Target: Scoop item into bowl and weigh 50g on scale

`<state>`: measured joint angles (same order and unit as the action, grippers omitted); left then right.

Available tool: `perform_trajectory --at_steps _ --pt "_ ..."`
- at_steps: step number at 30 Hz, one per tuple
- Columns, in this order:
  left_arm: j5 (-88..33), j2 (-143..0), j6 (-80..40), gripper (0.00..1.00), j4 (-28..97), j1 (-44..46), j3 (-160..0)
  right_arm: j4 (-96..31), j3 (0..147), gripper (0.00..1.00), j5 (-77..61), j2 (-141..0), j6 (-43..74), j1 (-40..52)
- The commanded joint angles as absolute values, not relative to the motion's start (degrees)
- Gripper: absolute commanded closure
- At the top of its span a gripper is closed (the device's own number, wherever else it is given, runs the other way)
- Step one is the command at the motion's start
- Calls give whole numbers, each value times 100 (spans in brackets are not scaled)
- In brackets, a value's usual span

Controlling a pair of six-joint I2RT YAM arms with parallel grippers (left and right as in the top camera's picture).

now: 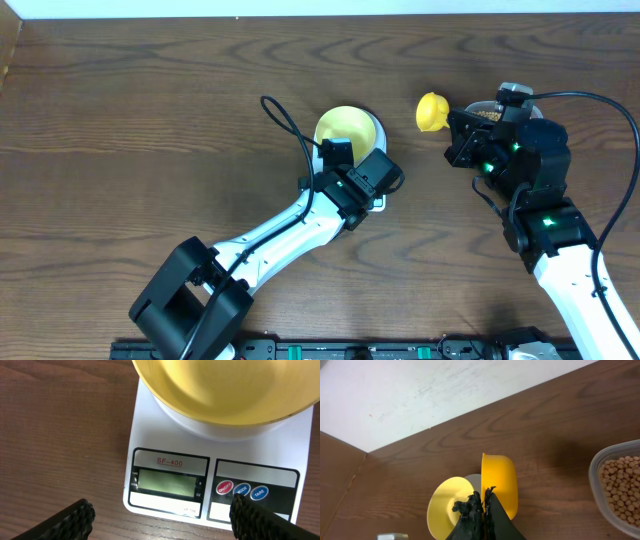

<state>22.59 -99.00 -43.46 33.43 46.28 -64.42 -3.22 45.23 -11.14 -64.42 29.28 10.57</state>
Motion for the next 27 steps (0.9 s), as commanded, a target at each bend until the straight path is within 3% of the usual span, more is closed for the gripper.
perform_trajectory --at_steps 1,27 --pt "2296 -9848 -4313 12 3380 4611 -6407 -305 4622 99 -1037 -6364 2814 1048" --pt "2296 -9848 -4313 11 3380 4611 -6407 -320 4624 99 -932 -6364 2801 1048"
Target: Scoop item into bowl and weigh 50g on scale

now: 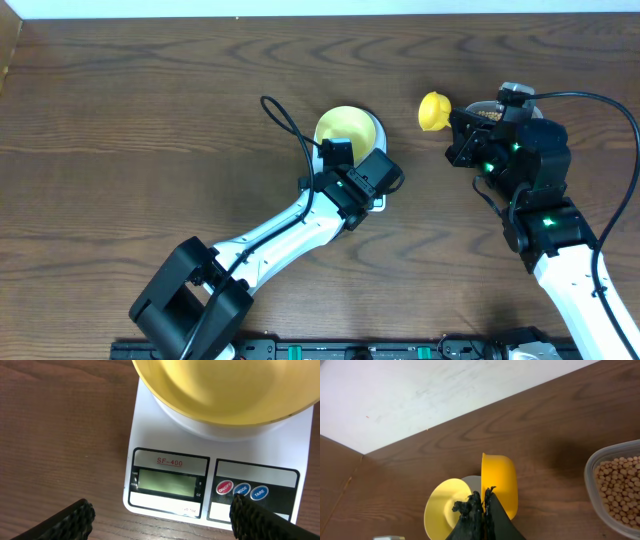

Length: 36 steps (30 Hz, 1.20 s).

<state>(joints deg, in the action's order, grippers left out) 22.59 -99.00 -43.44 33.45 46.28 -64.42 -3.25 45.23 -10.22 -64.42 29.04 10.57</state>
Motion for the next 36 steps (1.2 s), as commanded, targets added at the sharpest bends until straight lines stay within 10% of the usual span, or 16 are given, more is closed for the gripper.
perform_trajectory --at_steps 1,36 --pt "2298 -9848 -4311 12 3380 4611 -6407 -320 4622 99 -932 -6364 2799 1048" --pt "2296 -9848 -4313 12 3380 4611 -6407 -263 4624 99 -655 -6364 2797 1048"
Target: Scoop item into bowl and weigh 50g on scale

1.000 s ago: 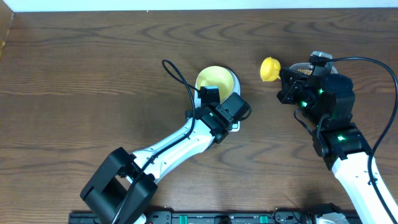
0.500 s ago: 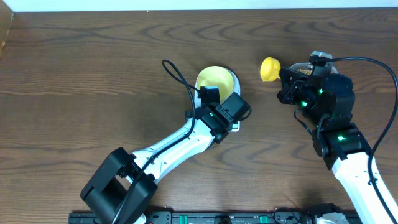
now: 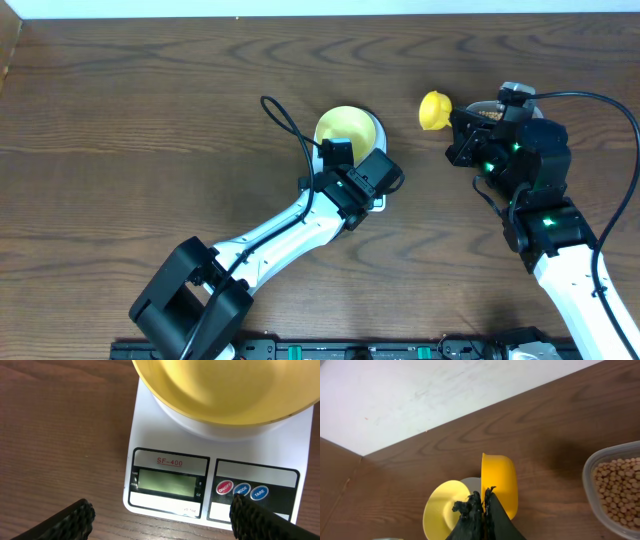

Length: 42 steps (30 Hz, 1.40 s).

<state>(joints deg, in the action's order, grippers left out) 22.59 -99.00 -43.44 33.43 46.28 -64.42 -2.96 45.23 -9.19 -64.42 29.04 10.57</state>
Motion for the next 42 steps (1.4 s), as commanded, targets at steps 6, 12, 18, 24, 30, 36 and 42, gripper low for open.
perform_trajectory --at_steps 6,12,18,24,30,36,42 --pt "2296 -9848 -4313 12 3380 4611 -6407 -246 4624 99 -604 -6364 2799 1050" --pt "2296 -9848 -4313 12 3380 4611 -6407 -593 4622 99 -1153 -6364 2801 1055" --pt "2298 -9848 -4311 11 3380 4611 -6407 -676 4622 99 -1149 -6364 2801 1052" --pt "2298 -9848 -4313 12 3380 4611 -6407 -805 4622 99 -1153 -6364 2801 1055" --pt "2298 -9848 -4311 11 3380 4611 -6407 -958 4622 99 -1153 -6366 2801 1055" --pt "2298 -9848 -4311 12 3378 4611 -6407 -1079 4622 99 -1153 -6366 2801 1055" --pt "2298 -9848 -4311 11 3378 4611 -6407 -1234 4622 99 -1151 -6364 2799 1055"
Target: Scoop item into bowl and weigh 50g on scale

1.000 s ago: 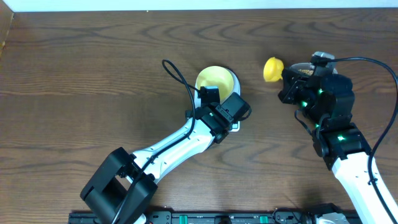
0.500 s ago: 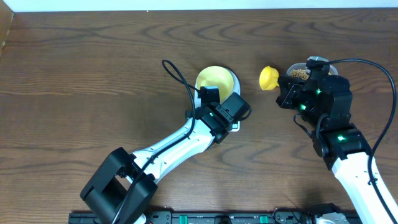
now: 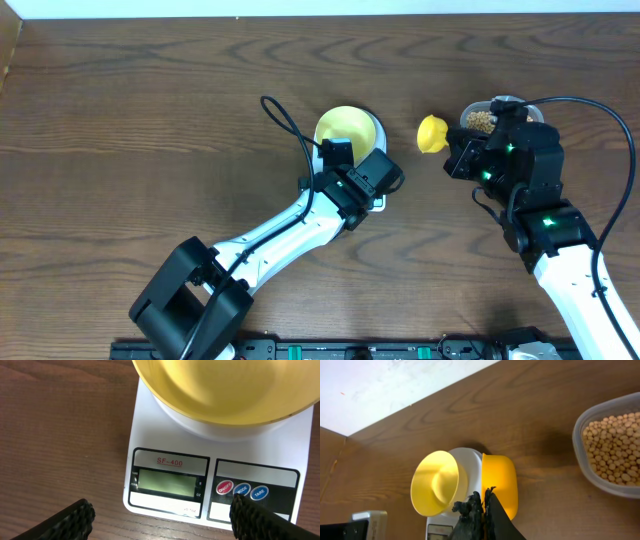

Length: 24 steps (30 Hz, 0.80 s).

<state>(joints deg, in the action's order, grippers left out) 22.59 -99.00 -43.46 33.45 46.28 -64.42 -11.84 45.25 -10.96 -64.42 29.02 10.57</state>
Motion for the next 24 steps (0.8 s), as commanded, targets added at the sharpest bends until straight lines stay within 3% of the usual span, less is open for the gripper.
perform_trajectory --at_steps 1,24 --pt "2298 -9848 -4311 12 3378 4611 -6407 -1271 4622 99 -1151 -6364 2799 1055" --pt "2298 -9848 -4311 12 3378 4611 -6407 -1629 4617 99 -1149 -6364 2456 1055"
